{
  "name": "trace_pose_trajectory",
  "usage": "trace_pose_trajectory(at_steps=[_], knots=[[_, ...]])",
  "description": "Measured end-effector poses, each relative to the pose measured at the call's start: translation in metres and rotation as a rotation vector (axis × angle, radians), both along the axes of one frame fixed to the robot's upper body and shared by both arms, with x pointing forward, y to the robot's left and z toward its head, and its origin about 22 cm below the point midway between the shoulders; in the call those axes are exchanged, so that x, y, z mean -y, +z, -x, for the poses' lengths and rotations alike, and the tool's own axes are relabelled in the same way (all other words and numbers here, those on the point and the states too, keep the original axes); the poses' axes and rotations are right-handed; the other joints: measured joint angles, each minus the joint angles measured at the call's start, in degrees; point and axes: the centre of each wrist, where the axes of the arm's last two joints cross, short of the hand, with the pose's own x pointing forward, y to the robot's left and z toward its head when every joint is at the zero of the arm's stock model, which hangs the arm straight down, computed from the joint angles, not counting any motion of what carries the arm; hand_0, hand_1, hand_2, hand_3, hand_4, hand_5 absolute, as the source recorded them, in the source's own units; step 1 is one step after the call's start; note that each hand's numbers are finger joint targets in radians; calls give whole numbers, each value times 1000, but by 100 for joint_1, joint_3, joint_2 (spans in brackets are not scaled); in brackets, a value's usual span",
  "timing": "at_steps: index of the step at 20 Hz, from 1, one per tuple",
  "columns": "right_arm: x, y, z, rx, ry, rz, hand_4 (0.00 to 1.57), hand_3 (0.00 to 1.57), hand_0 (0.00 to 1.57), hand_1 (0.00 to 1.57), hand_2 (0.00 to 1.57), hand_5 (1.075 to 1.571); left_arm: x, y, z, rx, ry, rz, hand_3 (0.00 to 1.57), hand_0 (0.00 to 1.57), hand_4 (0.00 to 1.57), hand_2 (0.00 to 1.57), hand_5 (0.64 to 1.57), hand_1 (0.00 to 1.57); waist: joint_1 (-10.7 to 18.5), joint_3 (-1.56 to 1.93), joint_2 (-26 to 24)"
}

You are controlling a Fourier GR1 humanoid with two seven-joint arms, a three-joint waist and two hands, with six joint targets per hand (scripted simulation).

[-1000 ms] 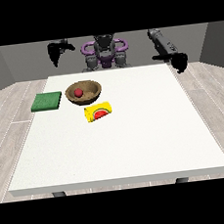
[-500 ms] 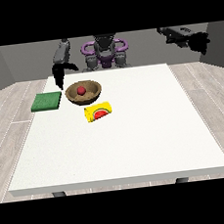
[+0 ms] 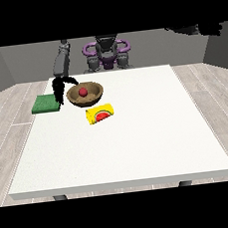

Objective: Pick the cup and pour the ball into the bowl, then pick the bowl and place it on the pad

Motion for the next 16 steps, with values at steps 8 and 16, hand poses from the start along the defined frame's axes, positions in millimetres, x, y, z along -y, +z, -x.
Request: trace_pose_trajectory(at_steps=[8, 16], knots=[[-4, -7, -25, -53, -17, -59, 380, 0, 0, 0, 0, 1571, -8, 32, 11, 24, -13, -5, 0, 0, 0, 0, 1534, 0, 32, -35, -10], [-1, -12, -24, -8, -49, -52, 294, 0, 0, 0, 0, 1566, -5, 57, 21, 66, -41, -7, 0, 0, 0, 0, 1530, 0, 154, -142, 60]])
